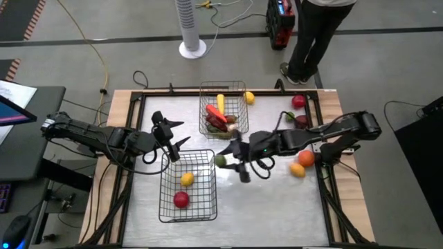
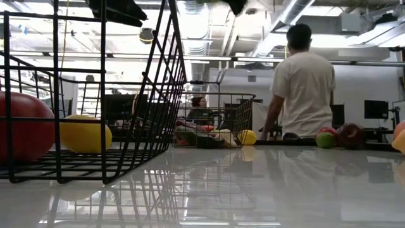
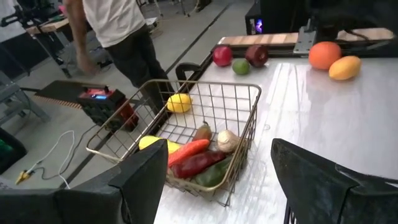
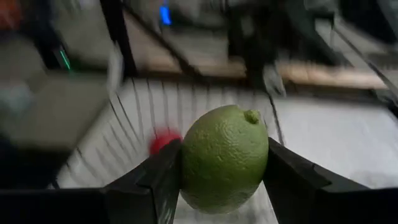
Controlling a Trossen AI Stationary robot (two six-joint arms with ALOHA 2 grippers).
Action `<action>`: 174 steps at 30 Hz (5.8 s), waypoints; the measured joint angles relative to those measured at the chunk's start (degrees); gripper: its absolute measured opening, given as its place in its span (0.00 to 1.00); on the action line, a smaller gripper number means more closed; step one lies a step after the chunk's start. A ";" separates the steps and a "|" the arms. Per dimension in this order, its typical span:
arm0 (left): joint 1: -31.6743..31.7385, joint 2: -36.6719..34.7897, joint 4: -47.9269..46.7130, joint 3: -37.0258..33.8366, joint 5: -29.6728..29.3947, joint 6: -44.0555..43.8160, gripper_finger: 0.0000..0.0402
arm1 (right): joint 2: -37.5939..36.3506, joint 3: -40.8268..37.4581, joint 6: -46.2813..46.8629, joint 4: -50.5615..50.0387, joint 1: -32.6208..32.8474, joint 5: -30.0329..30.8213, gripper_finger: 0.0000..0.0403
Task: Sort produce into baskets
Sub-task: Put the bottom lime into the black wire basket, then put the bottom lemon into the black wire basket, then put the lime into the black wire basket
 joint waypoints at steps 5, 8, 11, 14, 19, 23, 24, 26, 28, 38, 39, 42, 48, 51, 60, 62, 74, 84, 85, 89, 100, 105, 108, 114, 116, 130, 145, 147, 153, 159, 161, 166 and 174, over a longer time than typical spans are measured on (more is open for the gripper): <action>0.00 -0.01 4.87 0.02 1.08 2.35 0.68 | 9.36 0.15 3.25 13.31 1.11 -2.22 0.56; 0.00 0.00 5.84 0.02 2.55 2.75 0.68 | 15.66 3.64 3.05 16.53 1.98 -4.04 0.56; 0.00 0.00 5.51 0.02 3.22 2.54 0.68 | 21.05 8.08 2.67 13.39 2.40 -4.88 0.56; 0.00 0.00 5.23 0.02 3.22 2.27 0.68 | 25.29 12.50 0.16 4.84 1.95 -8.00 0.60; 0.00 0.00 4.61 0.02 3.17 2.23 0.68 | 28.11 19.82 0.03 -6.42 0.68 -13.89 0.74; 0.00 0.00 4.56 0.02 3.15 2.19 0.68 | 27.98 21.71 0.00 -12.04 0.18 -13.63 0.85; 0.00 0.00 4.51 0.02 3.16 2.19 0.68 | 27.40 21.75 0.01 -12.69 0.00 -13.48 0.86; 0.00 0.00 4.62 0.02 3.13 2.10 0.68 | 25.81 21.83 -0.06 -13.38 -0.10 -12.84 0.89; 0.00 0.00 4.31 0.02 3.15 2.07 0.68 | 23.82 21.95 -0.17 -16.75 -0.19 -10.35 0.89; 0.00 0.00 0.78 0.01 3.08 0.57 0.68 | 14.39 17.89 11.50 -59.58 -0.23 1.46 0.86; 0.00 0.00 0.77 0.02 3.08 0.57 0.68 | 13.95 15.78 13.76 -62.88 -0.23 1.51 0.86; 0.00 0.00 0.51 0.01 3.11 -0.19 0.68 | 12.32 8.18 20.34 -69.55 -0.64 1.36 0.85; 0.00 0.00 0.47 0.01 3.65 -0.37 0.68 | 11.19 -6.67 29.91 -73.94 -2.43 -7.16 0.81; 0.00 0.00 0.46 0.02 3.64 -0.14 0.68 | 11.07 -11.70 33.31 -74.05 -3.34 -8.53 0.81; 0.00 0.00 -0.04 0.02 3.65 0.16 0.68 | 11.12 -18.01 31.63 -73.65 -2.25 -10.10 0.80; 0.00 0.00 -0.08 0.00 3.65 0.53 0.68 | 11.12 -18.40 31.24 -73.71 -1.42 -9.22 0.78; 0.00 0.00 -0.03 0.02 3.67 1.64 0.68 | 11.16 -8.54 31.15 -72.91 0.30 -9.98 0.59; 0.00 0.00 0.01 0.02 3.69 2.12 0.68 | 11.12 16.07 17.99 -43.15 4.91 -5.95 0.63; 0.00 0.00 0.01 0.02 3.69 2.05 0.68 | 11.12 16.85 15.46 -37.75 5.17 -5.17 0.63; 0.00 0.00 0.05 0.01 3.85 1.10 0.68 | 12.07 17.31 7.42 -17.07 5.41 -4.53 0.63; 0.00 -0.02 -0.13 0.02 7.22 1.35 0.68 | 18.77 17.16 2.40 -13.43 1.40 -4.72 0.72; 0.00 -0.02 -0.53 0.02 7.23 1.18 0.68 | 16.90 17.16 2.37 -18.49 -0.55 -7.31 0.83; 0.00 -0.02 -0.54 0.02 7.21 0.94 0.68 | 14.55 17.24 2.63 -22.83 -1.67 -7.41 0.88; 0.00 -0.02 -0.58 0.02 7.19 0.61 0.68 | 8.26 17.25 1.53 -48.65 -5.35 1.78 0.90; 0.00 -0.02 -0.58 0.01 7.20 0.60 0.68 | 7.05 17.22 3.22 -58.85 -7.13 6.26 0.89; 0.00 -0.02 -0.97 0.00 7.17 0.59 0.68 | 1.92 -1.62 9.94 -66.69 -30.55 15.56 0.81; 0.00 -0.02 -1.33 0.02 7.13 0.76 0.68 | 4.23 -8.13 11.54 -57.16 -55.17 17.08 0.81; 0.00 -0.02 -1.35 0.01 7.12 0.77 0.68 | 5.58 -8.11 10.88 -56.28 -55.42 16.77 0.81; 0.00 -0.02 -2.89 0.01 7.08 0.72 0.68 | 11.70 -8.15 10.07 -56.84 -55.52 16.45 0.81; 0.00 -0.02 -3.57 0.02 5.66 0.63 0.68 | 15.71 -8.04 8.74 -57.57 -54.50 16.98 0.79; 0.00 -0.02 -3.57 0.02 5.62 0.63 0.68 | 15.88 -7.98 8.11 -57.63 -54.11 17.19 0.76; 0.00 -0.02 -3.57 0.02 5.60 0.62 0.68 | 14.63 -8.17 6.69 -57.66 -53.24 17.74 0.66; 0.00 -0.02 -5.62 0.01 5.68 0.23 0.68 | 7.60 -8.17 10.69 -65.00 -47.29 14.48 0.62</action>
